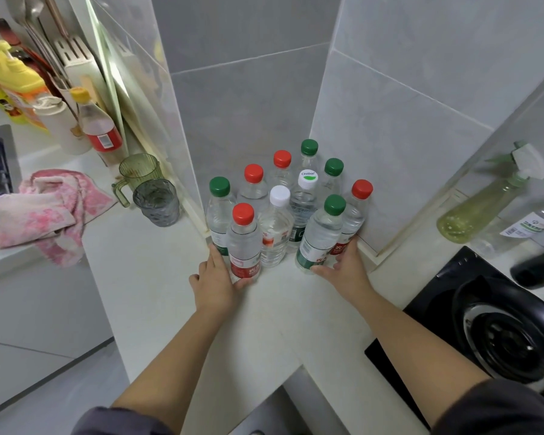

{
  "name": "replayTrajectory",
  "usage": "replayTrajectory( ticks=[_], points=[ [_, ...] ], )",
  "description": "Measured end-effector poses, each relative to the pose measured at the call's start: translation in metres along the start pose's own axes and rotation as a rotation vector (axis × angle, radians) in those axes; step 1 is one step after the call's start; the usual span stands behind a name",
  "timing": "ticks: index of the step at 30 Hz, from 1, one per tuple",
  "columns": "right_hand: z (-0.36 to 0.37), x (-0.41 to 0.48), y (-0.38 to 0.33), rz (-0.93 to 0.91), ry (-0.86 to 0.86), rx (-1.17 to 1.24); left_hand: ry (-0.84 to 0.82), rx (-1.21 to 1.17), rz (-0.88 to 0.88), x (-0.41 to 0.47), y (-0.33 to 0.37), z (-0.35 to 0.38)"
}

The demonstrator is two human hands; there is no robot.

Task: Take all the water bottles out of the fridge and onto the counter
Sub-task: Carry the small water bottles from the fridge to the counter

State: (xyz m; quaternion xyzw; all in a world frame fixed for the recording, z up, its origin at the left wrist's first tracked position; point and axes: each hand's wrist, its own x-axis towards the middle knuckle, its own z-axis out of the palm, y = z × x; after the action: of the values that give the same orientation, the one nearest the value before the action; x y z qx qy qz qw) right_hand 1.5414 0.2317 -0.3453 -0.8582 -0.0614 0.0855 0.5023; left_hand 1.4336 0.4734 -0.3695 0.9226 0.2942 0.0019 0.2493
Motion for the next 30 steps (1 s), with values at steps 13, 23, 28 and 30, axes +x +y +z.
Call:
replayTrajectory(
  ticks=[13, 23, 28, 30],
  points=[
    [0.0, -0.098, 0.012, 0.032, -0.187, -0.336, 0.043, 0.079, 0.012, -0.12, -0.027, -0.016],
    [-0.028, -0.218, -0.004, -0.548, -0.427, -0.834, 0.26, 0.284, -0.028, -0.312, -0.021, -0.053],
    [-0.029, -0.271, -0.019, -0.728, -0.53, -0.853, 0.274, 0.276, -0.234, -0.405, -0.028, -0.058],
    [-0.021, -0.289, -0.031, -0.819, -0.565, -0.85, 0.307, 0.256, -0.306, -0.434, -0.033, -0.06]
  ],
)
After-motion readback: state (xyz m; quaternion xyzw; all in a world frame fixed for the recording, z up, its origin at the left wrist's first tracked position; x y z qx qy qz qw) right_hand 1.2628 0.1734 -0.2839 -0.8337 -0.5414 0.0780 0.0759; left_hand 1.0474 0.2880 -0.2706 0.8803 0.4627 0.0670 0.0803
